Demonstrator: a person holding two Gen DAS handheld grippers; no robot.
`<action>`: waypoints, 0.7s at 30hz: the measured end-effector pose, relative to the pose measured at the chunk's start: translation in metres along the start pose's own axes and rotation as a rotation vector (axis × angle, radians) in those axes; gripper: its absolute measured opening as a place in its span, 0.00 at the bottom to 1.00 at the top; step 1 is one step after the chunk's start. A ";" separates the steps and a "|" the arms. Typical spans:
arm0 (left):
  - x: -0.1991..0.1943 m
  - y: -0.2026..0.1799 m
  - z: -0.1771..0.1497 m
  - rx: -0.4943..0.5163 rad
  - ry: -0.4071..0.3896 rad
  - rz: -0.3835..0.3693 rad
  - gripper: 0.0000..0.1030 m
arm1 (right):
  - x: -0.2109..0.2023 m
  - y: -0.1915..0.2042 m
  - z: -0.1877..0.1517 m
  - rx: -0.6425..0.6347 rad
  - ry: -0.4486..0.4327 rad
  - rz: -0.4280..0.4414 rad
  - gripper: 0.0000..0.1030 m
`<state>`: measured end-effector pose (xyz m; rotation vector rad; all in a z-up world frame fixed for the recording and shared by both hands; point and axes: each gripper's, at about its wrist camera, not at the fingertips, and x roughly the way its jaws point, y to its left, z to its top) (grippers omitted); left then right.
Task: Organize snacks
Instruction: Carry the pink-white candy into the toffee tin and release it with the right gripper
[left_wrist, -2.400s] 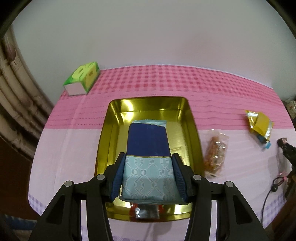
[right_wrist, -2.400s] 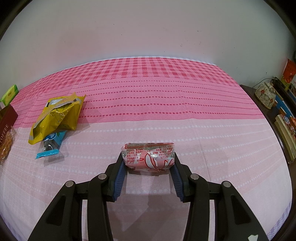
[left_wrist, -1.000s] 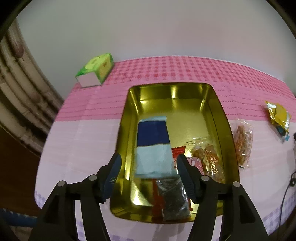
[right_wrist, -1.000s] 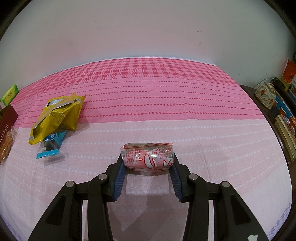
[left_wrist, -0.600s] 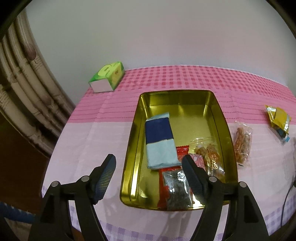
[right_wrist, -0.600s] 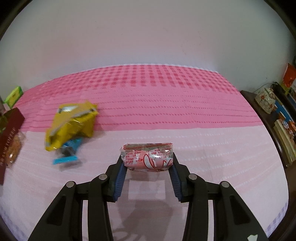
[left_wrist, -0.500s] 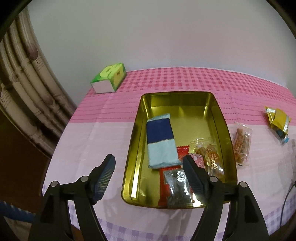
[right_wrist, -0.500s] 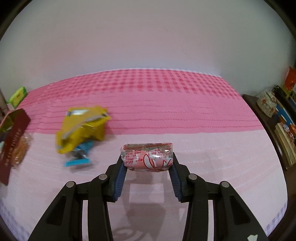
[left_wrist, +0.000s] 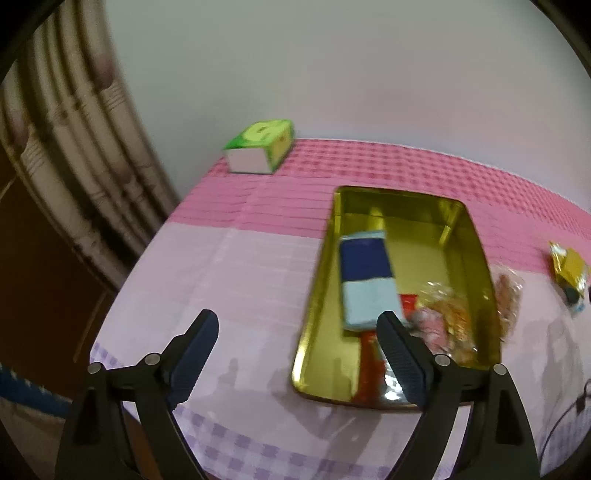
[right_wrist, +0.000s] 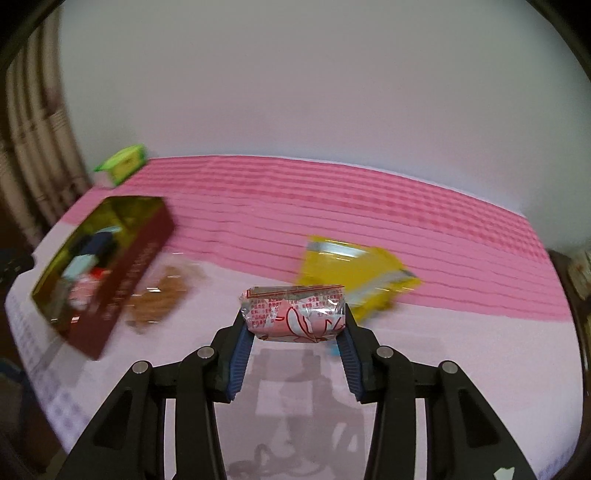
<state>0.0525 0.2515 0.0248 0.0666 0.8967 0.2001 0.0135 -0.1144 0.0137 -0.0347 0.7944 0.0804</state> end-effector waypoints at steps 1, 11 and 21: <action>0.001 0.004 0.000 -0.014 0.002 0.001 0.86 | 0.000 0.011 0.003 -0.017 0.000 0.021 0.39; 0.001 0.023 -0.003 -0.027 0.013 0.004 0.87 | 0.003 0.116 0.029 -0.175 -0.003 0.205 0.39; 0.006 0.037 -0.001 -0.085 0.029 -0.002 0.87 | 0.025 0.186 0.022 -0.294 0.055 0.289 0.39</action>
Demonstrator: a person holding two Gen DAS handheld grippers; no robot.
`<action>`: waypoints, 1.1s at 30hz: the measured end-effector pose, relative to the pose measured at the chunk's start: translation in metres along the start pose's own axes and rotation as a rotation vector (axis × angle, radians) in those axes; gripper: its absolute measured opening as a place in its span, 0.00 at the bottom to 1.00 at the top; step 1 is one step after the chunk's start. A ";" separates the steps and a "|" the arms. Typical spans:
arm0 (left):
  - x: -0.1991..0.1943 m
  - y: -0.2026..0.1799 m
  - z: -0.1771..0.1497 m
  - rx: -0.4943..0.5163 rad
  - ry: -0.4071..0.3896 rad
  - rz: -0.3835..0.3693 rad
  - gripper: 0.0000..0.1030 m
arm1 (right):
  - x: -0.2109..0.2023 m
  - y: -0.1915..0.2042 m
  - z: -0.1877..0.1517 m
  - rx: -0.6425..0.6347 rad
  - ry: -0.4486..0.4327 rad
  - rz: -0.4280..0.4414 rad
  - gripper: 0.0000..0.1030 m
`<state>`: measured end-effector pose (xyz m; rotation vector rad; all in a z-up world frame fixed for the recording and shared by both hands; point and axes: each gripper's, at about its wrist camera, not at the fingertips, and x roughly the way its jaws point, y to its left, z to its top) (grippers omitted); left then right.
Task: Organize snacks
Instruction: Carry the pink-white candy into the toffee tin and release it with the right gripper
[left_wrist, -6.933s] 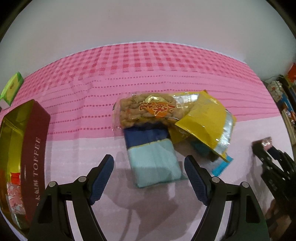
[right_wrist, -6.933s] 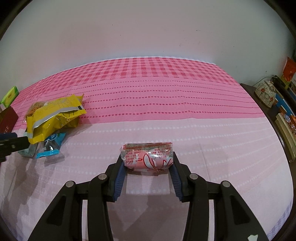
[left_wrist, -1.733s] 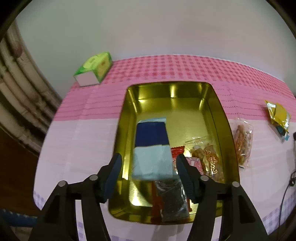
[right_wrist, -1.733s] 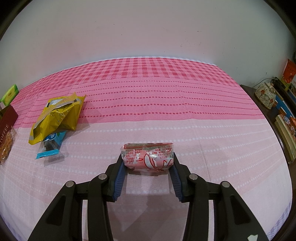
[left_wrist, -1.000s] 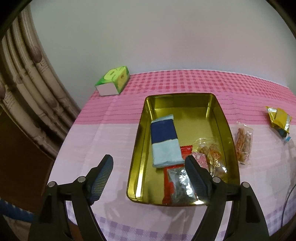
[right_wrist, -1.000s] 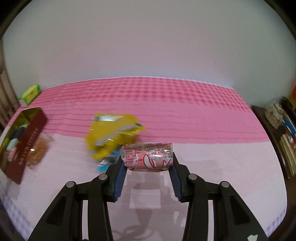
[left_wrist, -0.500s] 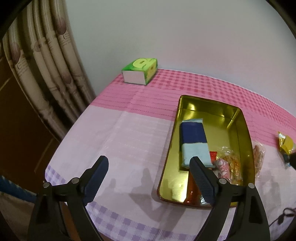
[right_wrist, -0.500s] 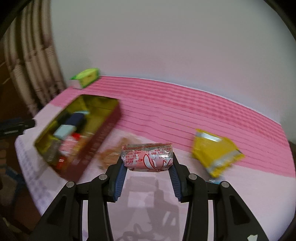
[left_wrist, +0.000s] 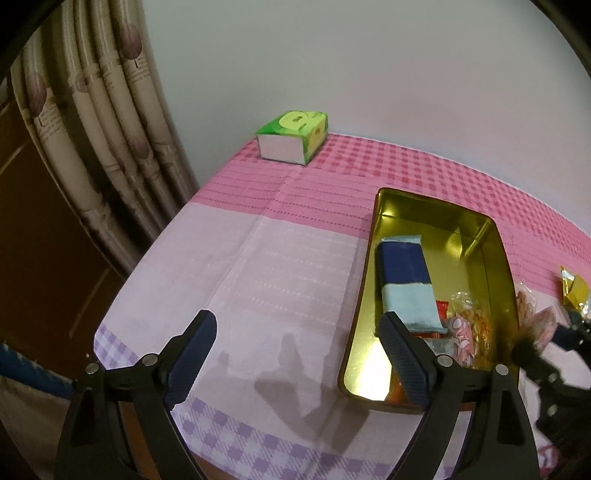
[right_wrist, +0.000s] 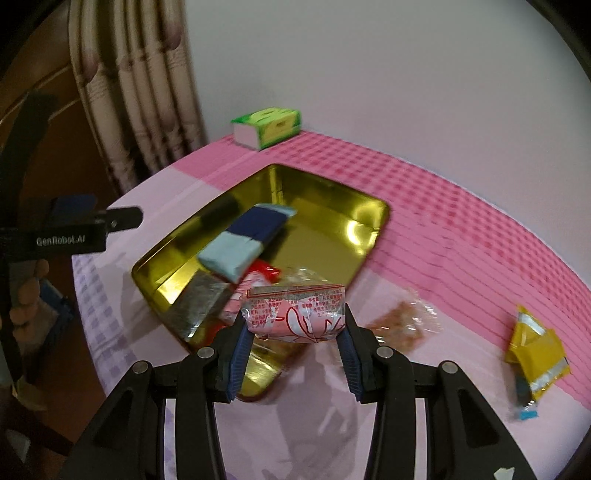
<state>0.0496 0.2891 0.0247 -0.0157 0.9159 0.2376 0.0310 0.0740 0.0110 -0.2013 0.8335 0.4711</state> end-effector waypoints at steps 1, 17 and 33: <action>0.000 0.000 0.000 -0.001 0.000 -0.003 0.87 | 0.003 0.003 0.000 -0.007 0.006 0.005 0.39; 0.004 0.001 0.000 -0.024 0.010 -0.013 0.87 | 0.025 0.027 -0.002 -0.056 0.068 0.034 0.40; 0.003 -0.003 -0.001 -0.005 0.005 -0.003 0.87 | 0.006 0.019 0.001 -0.024 0.009 0.031 0.52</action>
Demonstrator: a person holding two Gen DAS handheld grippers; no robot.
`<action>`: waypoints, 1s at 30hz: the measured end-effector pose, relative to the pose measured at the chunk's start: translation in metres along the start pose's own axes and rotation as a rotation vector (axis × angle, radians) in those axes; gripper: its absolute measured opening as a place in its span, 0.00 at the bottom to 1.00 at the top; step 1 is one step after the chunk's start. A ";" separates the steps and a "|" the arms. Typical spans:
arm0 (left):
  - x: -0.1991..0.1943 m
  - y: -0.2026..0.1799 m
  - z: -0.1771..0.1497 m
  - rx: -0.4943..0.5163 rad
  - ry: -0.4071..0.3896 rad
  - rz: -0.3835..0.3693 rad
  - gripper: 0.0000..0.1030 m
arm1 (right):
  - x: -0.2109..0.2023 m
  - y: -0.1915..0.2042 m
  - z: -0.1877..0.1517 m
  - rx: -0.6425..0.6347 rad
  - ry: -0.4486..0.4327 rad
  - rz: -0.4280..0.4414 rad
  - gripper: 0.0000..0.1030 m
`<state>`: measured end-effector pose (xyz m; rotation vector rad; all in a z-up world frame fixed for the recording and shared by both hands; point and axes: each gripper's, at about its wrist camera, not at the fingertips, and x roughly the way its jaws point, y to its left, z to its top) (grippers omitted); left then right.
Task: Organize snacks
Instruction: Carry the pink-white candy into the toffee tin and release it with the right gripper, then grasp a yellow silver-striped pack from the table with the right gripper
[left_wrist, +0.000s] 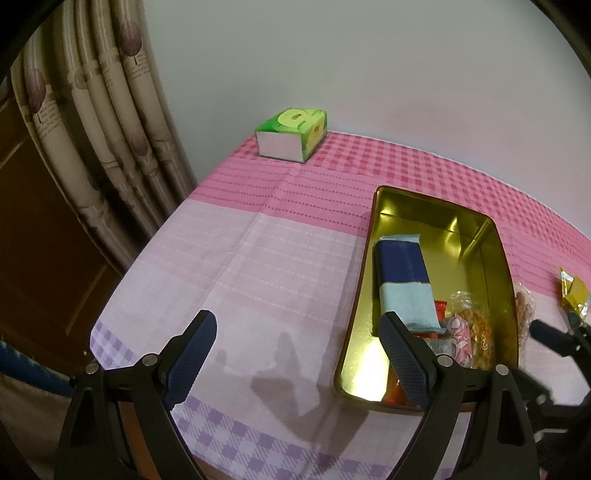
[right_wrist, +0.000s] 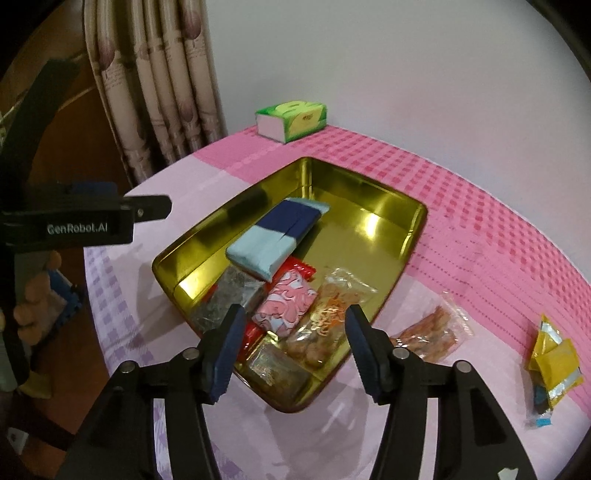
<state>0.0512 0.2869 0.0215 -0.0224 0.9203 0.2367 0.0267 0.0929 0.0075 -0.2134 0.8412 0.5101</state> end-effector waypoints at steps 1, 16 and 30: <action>0.000 0.000 0.000 0.002 -0.001 0.001 0.87 | -0.004 -0.005 -0.001 0.011 -0.008 -0.008 0.52; 0.001 -0.011 -0.004 0.044 0.001 0.018 0.87 | -0.063 -0.164 -0.078 0.293 0.010 -0.293 0.54; 0.012 -0.019 -0.008 0.075 0.012 0.045 0.87 | -0.061 -0.246 -0.086 0.543 0.008 -0.443 0.75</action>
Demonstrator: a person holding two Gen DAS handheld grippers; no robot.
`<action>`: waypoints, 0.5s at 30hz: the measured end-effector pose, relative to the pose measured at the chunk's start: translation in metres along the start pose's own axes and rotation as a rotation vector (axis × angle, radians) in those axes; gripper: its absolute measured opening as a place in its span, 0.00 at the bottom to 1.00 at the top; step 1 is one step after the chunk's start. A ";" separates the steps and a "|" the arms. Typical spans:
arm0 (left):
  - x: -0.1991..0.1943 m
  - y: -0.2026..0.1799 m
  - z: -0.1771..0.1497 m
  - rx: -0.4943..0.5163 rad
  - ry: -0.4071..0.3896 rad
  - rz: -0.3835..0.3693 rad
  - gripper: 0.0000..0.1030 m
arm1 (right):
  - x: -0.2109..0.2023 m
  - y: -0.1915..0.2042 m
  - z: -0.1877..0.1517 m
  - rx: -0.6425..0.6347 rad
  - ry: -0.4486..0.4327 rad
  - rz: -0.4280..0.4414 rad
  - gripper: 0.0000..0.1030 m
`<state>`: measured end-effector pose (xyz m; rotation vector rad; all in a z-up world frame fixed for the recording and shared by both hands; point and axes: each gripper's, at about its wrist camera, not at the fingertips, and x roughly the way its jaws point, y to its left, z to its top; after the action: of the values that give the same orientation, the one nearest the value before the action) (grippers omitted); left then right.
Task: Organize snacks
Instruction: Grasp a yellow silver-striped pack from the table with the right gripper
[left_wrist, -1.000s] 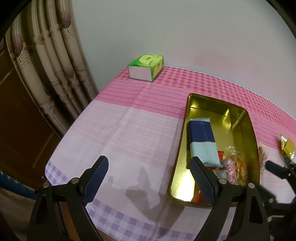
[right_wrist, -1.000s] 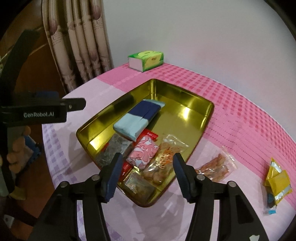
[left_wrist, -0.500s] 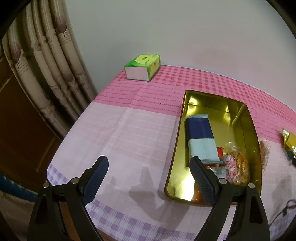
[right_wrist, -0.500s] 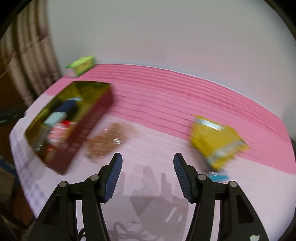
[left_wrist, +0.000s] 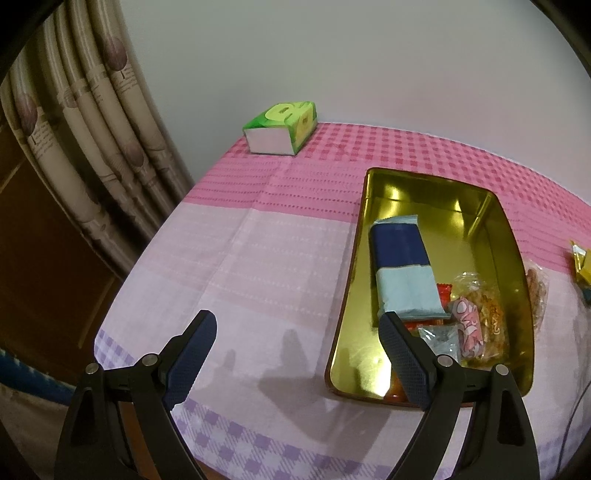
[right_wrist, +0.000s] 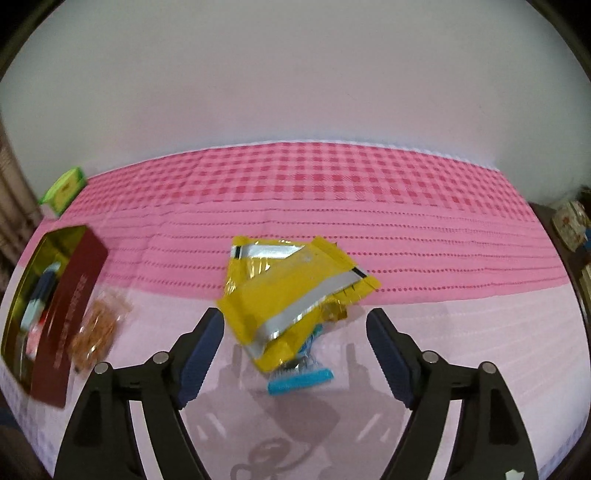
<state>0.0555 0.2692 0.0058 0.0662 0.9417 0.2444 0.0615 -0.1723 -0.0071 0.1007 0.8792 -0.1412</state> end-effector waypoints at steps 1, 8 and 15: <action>0.001 0.000 0.000 0.000 0.003 0.001 0.87 | 0.007 0.001 0.004 0.021 0.009 -0.030 0.75; 0.005 0.000 0.000 -0.003 0.012 0.007 0.87 | 0.035 0.008 0.025 0.092 0.052 -0.131 0.76; 0.006 -0.001 -0.001 -0.002 0.012 0.004 0.87 | 0.046 0.002 0.023 0.056 0.064 -0.127 0.76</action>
<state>0.0585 0.2698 0.0007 0.0654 0.9538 0.2498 0.1078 -0.1774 -0.0281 0.1021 0.9462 -0.2829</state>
